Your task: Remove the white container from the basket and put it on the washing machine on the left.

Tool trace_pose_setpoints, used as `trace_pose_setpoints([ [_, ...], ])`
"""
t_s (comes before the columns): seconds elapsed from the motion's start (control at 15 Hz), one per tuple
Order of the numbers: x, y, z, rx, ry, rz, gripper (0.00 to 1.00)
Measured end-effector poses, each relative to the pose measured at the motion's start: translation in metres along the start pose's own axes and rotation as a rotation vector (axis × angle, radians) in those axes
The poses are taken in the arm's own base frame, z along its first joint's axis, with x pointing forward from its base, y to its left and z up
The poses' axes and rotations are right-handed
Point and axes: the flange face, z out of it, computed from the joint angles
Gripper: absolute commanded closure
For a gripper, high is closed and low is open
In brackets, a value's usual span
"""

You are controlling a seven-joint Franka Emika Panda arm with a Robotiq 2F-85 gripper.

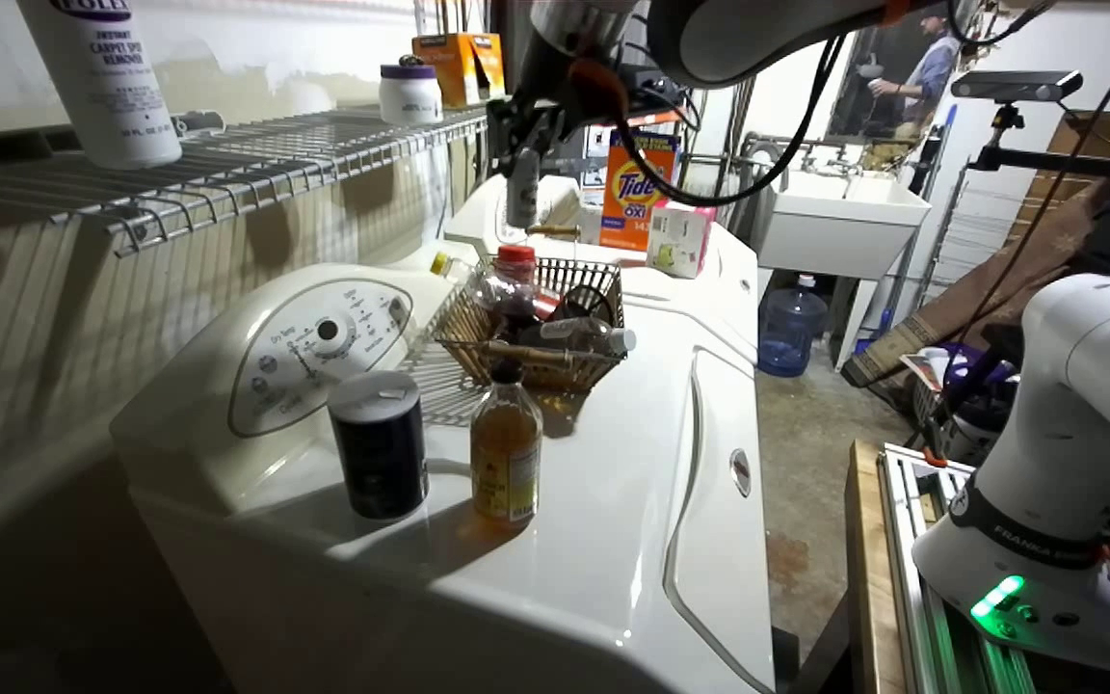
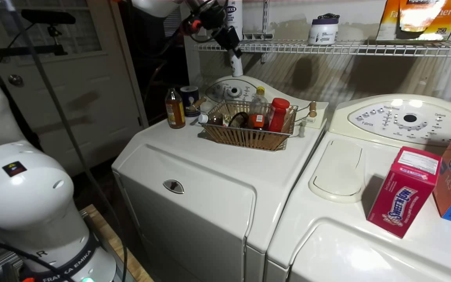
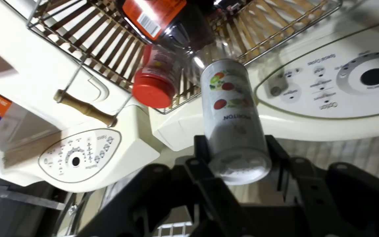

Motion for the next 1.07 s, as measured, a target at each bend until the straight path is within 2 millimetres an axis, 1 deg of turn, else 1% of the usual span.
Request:
trace_pose_setpoints([
  [0.13, 0.003, 0.049, -0.003, -0.017, 0.017, 0.065, 0.80],
  [0.47, 0.007, 0.180, -0.007, -0.108, 0.029, 0.264, 0.80],
  [0.6, 0.005, 0.225, -0.003, -0.128, 0.013, 0.353, 0.80],
  [0.67, 0.003, 0.244, 0.001, -0.132, 0.006, 0.392, 0.80],
  [0.8, -0.005, 0.273, 0.016, -0.109, -0.008, 0.472, 0.80],
  [0.93, -0.020, 0.293, 0.036, -0.099, -0.030, 0.528, 0.80],
  [1.07, -0.042, 0.304, 0.058, -0.098, -0.057, 0.556, 0.80],
])
